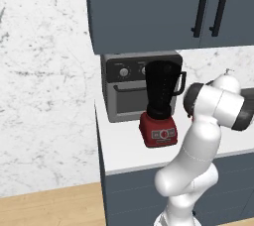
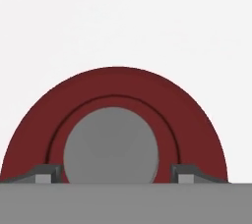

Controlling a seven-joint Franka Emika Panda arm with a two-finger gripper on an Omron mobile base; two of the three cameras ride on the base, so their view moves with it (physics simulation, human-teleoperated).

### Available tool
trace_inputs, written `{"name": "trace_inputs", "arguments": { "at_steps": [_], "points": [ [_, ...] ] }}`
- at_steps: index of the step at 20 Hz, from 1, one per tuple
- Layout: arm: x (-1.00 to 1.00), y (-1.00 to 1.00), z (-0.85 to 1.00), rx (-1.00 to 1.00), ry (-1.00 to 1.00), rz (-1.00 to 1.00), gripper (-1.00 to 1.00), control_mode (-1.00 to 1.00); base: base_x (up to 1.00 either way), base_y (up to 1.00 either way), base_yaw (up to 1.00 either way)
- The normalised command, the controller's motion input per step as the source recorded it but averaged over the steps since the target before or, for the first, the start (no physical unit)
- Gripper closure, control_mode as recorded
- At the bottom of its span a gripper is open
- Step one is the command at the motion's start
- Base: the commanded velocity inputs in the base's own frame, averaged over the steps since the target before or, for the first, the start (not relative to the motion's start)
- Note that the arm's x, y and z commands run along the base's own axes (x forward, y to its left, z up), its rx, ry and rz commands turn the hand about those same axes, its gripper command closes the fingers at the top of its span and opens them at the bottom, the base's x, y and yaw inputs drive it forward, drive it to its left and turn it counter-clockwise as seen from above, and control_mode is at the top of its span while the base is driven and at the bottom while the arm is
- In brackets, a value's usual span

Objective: Close the lid blender by securely placing the lid on top.

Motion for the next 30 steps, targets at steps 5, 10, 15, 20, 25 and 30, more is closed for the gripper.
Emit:
{"name": "trace_inputs", "arguments": {
  "at_steps": [5, 10, 15, 20, 25, 30],
  "points": [
    [0.01, 0.00, -0.29, 0.00, 0.00, 0.04, 1.00, -1.00, 0.00, 0.00, 0.00],
    [0.00, 0.06, -0.39, 0.00, 0.00, 0.04, 1.00, -1.00, 0.00, 0.00, 0.00],
    [0.05, 0.01, -0.10, 0.00, -0.01, 0.01, 1.00, -1.00, 0.00, 0.00, 0.00],
    [-0.02, 0.16, -0.12, 0.00, 0.00, 0.05, 1.00, -1.00, 0.00, 0.00, 0.00],
    [-0.13, 0.13, -0.02, 0.00, 0.00, 0.09, 1.00, -1.00, 0.00, 0.00, 0.00],
    [-0.12, 0.00, 0.33, 0.01, -0.03, 0.04, 1.00, -1.00, 0.00, 0.00, 0.00]
  ]
}}
